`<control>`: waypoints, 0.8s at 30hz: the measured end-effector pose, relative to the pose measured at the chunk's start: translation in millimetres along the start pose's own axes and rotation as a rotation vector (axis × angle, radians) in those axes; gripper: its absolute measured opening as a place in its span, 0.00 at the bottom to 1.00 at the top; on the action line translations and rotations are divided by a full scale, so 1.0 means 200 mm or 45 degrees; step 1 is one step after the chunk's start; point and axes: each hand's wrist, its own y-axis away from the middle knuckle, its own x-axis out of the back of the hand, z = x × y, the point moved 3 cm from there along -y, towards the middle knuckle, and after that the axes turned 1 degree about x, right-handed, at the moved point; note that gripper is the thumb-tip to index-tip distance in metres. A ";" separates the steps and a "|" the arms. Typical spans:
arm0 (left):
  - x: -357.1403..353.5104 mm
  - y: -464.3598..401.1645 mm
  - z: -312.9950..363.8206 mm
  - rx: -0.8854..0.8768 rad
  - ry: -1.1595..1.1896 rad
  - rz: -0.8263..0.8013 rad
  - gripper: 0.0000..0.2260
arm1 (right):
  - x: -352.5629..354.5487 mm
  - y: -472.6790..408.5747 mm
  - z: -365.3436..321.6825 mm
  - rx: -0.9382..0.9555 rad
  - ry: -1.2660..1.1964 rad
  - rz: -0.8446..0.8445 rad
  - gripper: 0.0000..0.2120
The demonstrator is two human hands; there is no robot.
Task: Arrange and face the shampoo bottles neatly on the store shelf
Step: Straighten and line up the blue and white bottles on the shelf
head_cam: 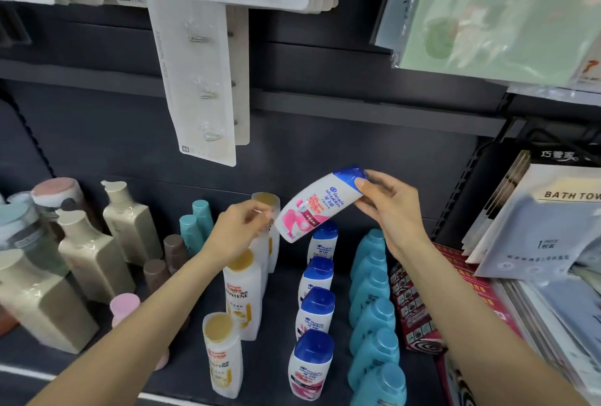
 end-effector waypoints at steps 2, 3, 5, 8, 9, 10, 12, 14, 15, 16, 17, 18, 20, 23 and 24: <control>0.01 -0.01 -0.03 -0.124 -0.298 0.060 0.09 | 0.00 -0.01 0.02 0.022 0.051 0.040 0.12; 0.00 -0.02 -0.05 -0.183 -0.442 0.052 0.10 | 0.00 -0.01 0.03 0.031 0.079 0.049 0.11; -0.02 -0.01 -0.07 -0.235 -0.669 -0.032 0.14 | -0.01 -0.03 0.05 0.036 0.132 0.041 0.10; -0.04 0.01 -0.10 -0.212 -0.835 -0.159 0.20 | -0.01 -0.07 0.10 0.039 0.242 -0.018 0.12; -0.04 0.02 -0.11 -0.214 -0.861 -0.169 0.21 | -0.02 -0.08 0.12 0.040 0.296 -0.043 0.13; -0.05 0.03 -0.11 -0.221 -0.875 -0.166 0.21 | -0.02 -0.09 0.15 0.042 0.351 -0.070 0.13; -0.05 0.03 -0.12 -0.230 -0.865 -0.149 0.22 | -0.04 -0.10 0.20 0.054 0.464 -0.125 0.13; -0.04 0.04 -0.12 -0.224 -0.857 -0.142 0.22 | -0.05 -0.11 0.24 0.077 0.591 -0.166 0.14; -0.04 0.04 -0.13 -0.218 -0.854 -0.142 0.22 | -0.06 -0.11 0.26 0.082 0.659 -0.182 0.14; -0.05 0.04 -0.13 -0.214 -0.850 -0.141 0.22 | -0.06 -0.12 0.29 0.084 0.725 -0.198 0.14; -0.05 0.04 -0.13 -0.212 -0.848 -0.140 0.22 | -0.07 -0.12 0.31 0.085 0.788 -0.218 0.14; -0.05 0.04 -0.13 -0.214 -0.849 -0.136 0.22 | -0.07 -0.12 0.34 0.084 0.852 -0.242 0.15; -0.05 0.04 -0.13 -0.223 -0.856 -0.127 0.22 | -0.07 -0.13 0.40 0.061 0.972 -0.293 0.16; -0.05 0.04 -0.13 -0.226 -0.839 -0.128 0.22 | -0.07 -0.14 0.48 -0.003 1.086 -0.330 0.17; -0.04 0.04 -0.13 -0.225 -0.834 -0.133 0.22 | -0.07 -0.14 0.50 -0.026 1.099 -0.326 0.17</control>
